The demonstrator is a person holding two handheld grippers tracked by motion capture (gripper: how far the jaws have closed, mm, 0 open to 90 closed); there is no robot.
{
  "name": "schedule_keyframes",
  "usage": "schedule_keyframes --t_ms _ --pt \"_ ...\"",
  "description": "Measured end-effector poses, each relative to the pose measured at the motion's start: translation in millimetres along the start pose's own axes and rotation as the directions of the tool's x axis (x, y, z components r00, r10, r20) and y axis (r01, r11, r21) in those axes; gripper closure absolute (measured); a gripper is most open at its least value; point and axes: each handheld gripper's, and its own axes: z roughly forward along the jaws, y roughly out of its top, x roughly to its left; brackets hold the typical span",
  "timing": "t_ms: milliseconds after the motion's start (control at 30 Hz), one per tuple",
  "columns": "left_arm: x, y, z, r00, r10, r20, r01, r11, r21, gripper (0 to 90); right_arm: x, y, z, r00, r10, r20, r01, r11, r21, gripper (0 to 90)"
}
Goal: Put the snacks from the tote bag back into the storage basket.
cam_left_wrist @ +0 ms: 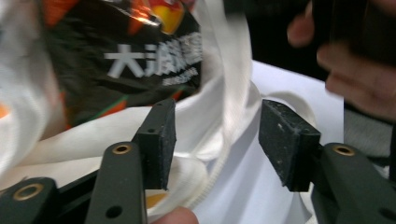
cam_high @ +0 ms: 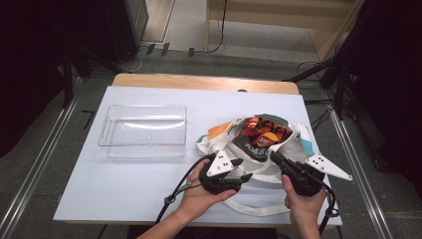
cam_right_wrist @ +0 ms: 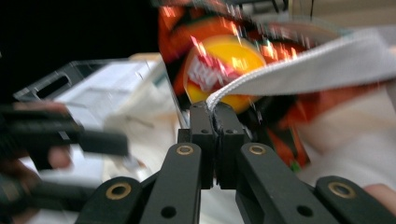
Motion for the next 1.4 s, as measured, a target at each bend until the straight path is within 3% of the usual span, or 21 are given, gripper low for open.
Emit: schedule_keyframes --t_ms 67,167,333,400,467,567,667,733,767,833,933,1000,1100,1200,1233,1267,1300,1333,1400 --pt "-5.6 -1.3 4.6 0.9997 0.022 -0.01 -0.022 0.9996 0.018 45.4 2.1 5.4 -0.4 1.0 0.001 -0.008 -0.001 1.0 -0.02 89.5" --pt "-11.0 -3.6 10.1 0.9955 0.068 -0.066 -0.064 0.9962 0.059 50.7 3.2 10.4 -2.0 0.9999 0.001 -0.012 -0.001 0.999 -0.037 89.5" --pt "-11.8 -1.9 7.2 0.9941 0.092 -0.057 -0.087 0.9936 0.072 88.5 1.0 13.2 -5.8 1.0 -0.002 -0.004 0.002 0.998 -0.058 89.1" --pt "-9.1 1.7 2.4 0.9965 0.075 -0.035 -0.073 0.9956 0.058 88.9 -1.0 11.9 -5.4 0.9999 -0.007 0.009 0.008 0.998 -0.056 85.7" --pt "0.2 8.0 -6.4 0.9981 0.039 -0.048 -0.038 0.999 0.022 89.2 -3.8 9.4 -5.1 1.0 0.005 -0.005 -0.005 0.998 -0.061 74.6" --pt "13.0 15.3 -14.8 0.9978 -0.004 -0.067 0.002 0.9997 -0.024 89.2 -4.9 3.0 -6.6 0.9996 -0.013 -0.023 0.011 0.997 -0.079 59.2" --pt "24.5 25.1 -22.2 0.9961 -0.039 -0.079 0.034 0.9971 -0.068 89.2 -6.4 -5.4 -8.2 0.9985 -0.043 -0.033 0.041 0.997 -0.062 53.0" --pt "27.7 28.8 -25.0 0.9952 -0.047 -0.085 0.04 0.9958 -0.083 89.2 -7.8 -8.7 -8.4 0.9984 -0.054 -0.014 0.053 0.997 -0.054 51.9" --pt "34.1 36.2 -29.4 0.9932 -0.07 -0.093 0.059 0.9915 -0.116 89.2 -11.6 -14.6 -6.5 0.9988 -0.047 0.011 0.048 0.998 -0.028 49.7" --pt "39.9 43.6 -32.7 0.9915 -0.078 -0.105 0.063 0.9885 -0.137 89.3 -14.1 -17.7 -0.5 0.9989 -0.043 0.019 0.043 0.999 0.01 45.7" --pt "48.9 53.6 -35.4 0.9878 -0.095 -0.123 0.074 0.9833 -0.167 89.2 -12.7 -22.2 14.3 0.9943 -0.094 0.049 0.09 0.993 0.075 40.7" --pt "56.3 60.4 -36.4 0.9851 -0.111 -0.131 0.085 0.9787 -0.187 89.2 -9.7 -27.0 24.8 0.989 -0.134 0.061 0.126 0.984 0.127 37.6" --pt "68.6 70.2 -35.9 0.9798 -0.151 -0.131 0.121 0.9696 -0.213 89.2 -3.8 -34.9 37.6 0.9757 -0.2 0.09 0.178 0.962 0.21 34.7" --pt "81.0 75.3 -29.9 0.9709 -0.195 -0.14 0.16 0.9609 -0.226 89.1 -0.6 -40.3 42.4 0.962 -0.245 0.12 0.209 0.945 0.253 41.3" --pt "85.5 75.8 -26.8 0.966 -0.212 -0.148 0.175 0.9579 -0.227 89.1 -0.8 -41.1 42.2 0.9635 -0.241 0.117 0.204 0.943 0.262 46.9" --pt "85.5 75.8 -26.8 0.966 -0.212 -0.148 0.175 0.9579 -0.227 89.1 -0.8 -41.1 42.2 0.9635 -0.241 0.117 0.204 0.943 0.262 46.9" --pt "95.1 74.6 -18.8 0.9523 -0.256 -0.165 0.216 0.9494 -0.228 89.1 -4.3 -42.6 41.9 0.9708 -0.224 0.085 0.192 0.939 0.286 63.2" --pt "100.3 73.1 -13.3 0.9444 -0.279 -0.174 0.238 0.9453 -0.224 89.0 -6.6 -43.8 42.2 0.9751 -0.211 0.07 0.181 0.936 0.301 68.5" --pt "110.3 67.7 -1.1 0.9216 -0.321 -0.219 0.28 0.9393 -0.198 88.9 -9.5 -46.8 42.9 0.973 -0.219 0.073 0.183 0.924 0.336 79.0"
